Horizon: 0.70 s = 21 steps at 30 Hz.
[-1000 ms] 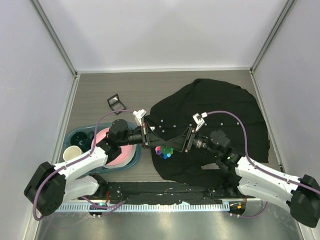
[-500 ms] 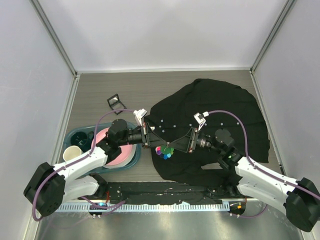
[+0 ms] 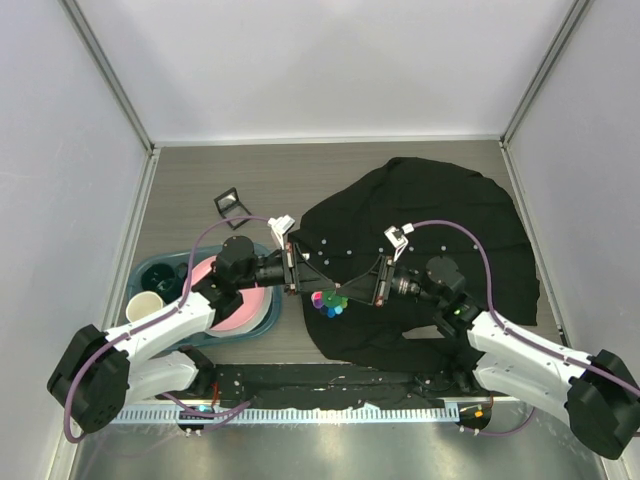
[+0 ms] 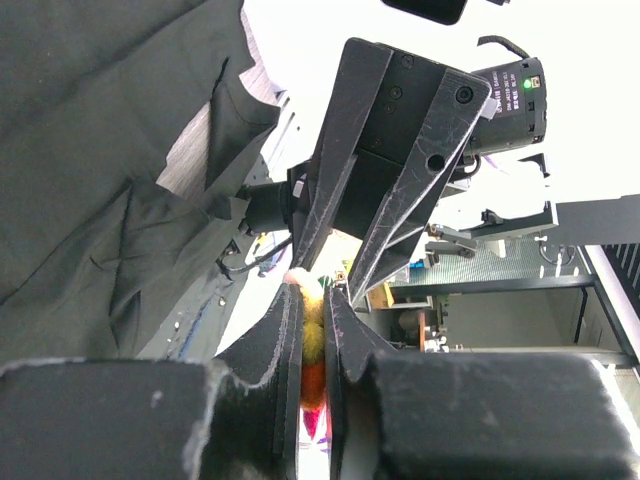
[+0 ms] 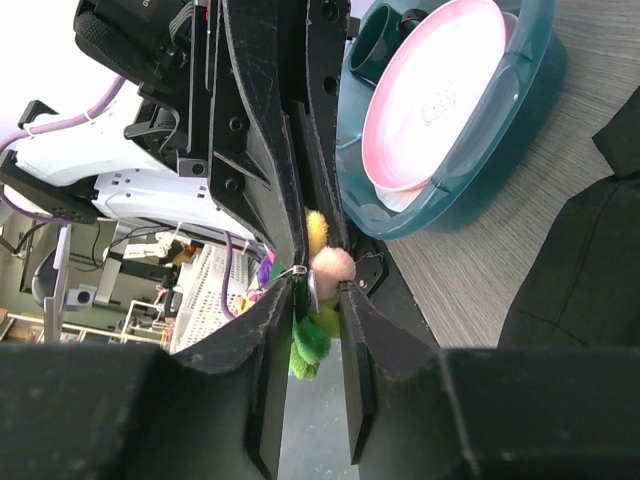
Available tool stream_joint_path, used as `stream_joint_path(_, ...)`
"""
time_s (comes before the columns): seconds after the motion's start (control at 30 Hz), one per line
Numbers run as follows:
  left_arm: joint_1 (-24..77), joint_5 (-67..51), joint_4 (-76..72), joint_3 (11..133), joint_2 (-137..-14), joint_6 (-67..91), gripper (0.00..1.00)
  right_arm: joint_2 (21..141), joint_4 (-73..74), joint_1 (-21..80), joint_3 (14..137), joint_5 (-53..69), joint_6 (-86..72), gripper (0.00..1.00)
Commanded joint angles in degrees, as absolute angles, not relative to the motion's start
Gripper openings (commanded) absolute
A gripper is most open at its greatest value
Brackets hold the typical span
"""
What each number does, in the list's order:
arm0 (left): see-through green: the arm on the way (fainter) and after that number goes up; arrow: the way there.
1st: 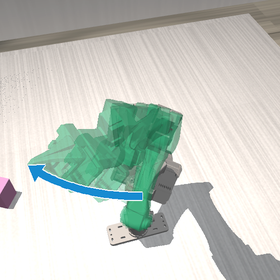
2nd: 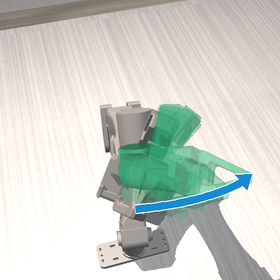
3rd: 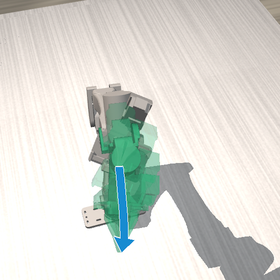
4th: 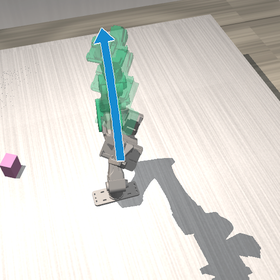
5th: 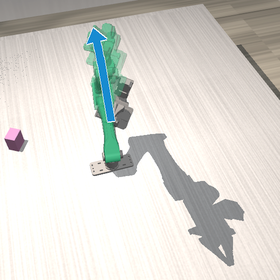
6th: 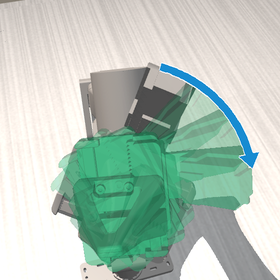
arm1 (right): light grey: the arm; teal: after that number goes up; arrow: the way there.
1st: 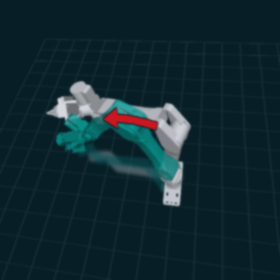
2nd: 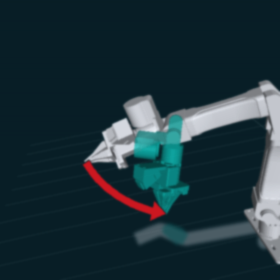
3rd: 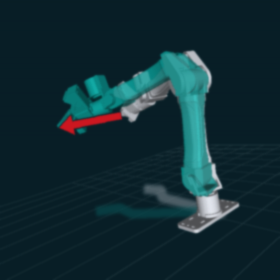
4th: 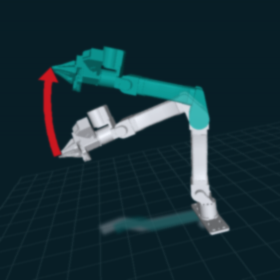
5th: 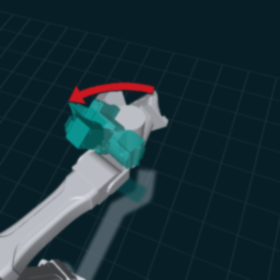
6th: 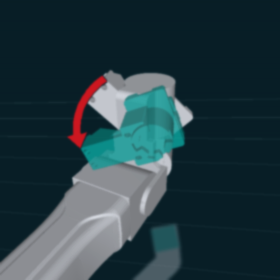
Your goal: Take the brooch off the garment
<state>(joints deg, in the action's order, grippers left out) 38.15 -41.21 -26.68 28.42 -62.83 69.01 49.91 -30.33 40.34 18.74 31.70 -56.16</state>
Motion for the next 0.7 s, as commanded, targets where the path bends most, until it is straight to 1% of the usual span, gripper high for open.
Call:
stream_joint_path(0.0,38.32,-42.36,-29.71,31.29,-62.49,69.26,0.0,51.67,-35.68,40.34,19.86,33.31,-57.65,0.33)
stream_joint_path(0.1,38.32,-42.45,-30.32,31.29,-62.67,69.61,0.0,52.38,-36.91,40.34,19.78,32.96,-58.71,0.32)
stream_joint_path(0.2,38.32,-42.54,-30.23,31.2,-62.58,69.7,0.0,52.91,-38.93,40.34,19.6,33.57,-59.76,0.24)
stream_joint_path(0.23,38.32,-42.54,-30.23,31.29,-62.58,69.7,0.0,53.26,-40.41,40.43,19.43,33.84,-60.03,0.17)
stream_joint_path(0.27,38.32,-42.54,-30.06,31.29,-62.49,69.78,0.0,53.44,-41.47,40.34,19.25,34.36,-60.99,0.13)
stream_joint_path(0.33,38.32,-42.36,-29.97,31.46,-62.14,69.87,0.0,53.87,-44.63,40.25,18.73,34.63,-61.96,0.01)
stream_joint_path(0.43,38.32,-41.49,-29.54,31.55,-61.09,70.31,0.0,54.49,-50.78,40.34,17.15,34.63,-64.68,0.01)
stream_joint_path(0.5,38.15,-40.7,-28.92,31.64,-59.77,70.31,0.04,55.02,-53.51,40.34,16.26,34.63,-66.26,0.01)
stream_joint_path(0.53,38.06,-40.52,-28.05,31.47,-59.33,70.31,0.13,55.19,-54.83,40.25,15.82,34.72,-66.44,0.01)
stream_joint_path(0.6,37.62,-39.73,-27.16,31.03,-57.4,70.31,0.23,55.28,-54.41,40.25,15.65,34.54,-66.27,0.01)
stream_joint_path(0.63,37.53,-39.47,-26.03,30.94,-56.87,70.23,0.3,55.28,-54.06,40.25,15.56,34.37,-66.27,0.01)
stream_joint_path(0.67,37.36,-39.2,-25.06,30.94,-56.17,69.53,0.35,55.11,-53.88,40.34,15.56,34.37,-66.36,0.01)
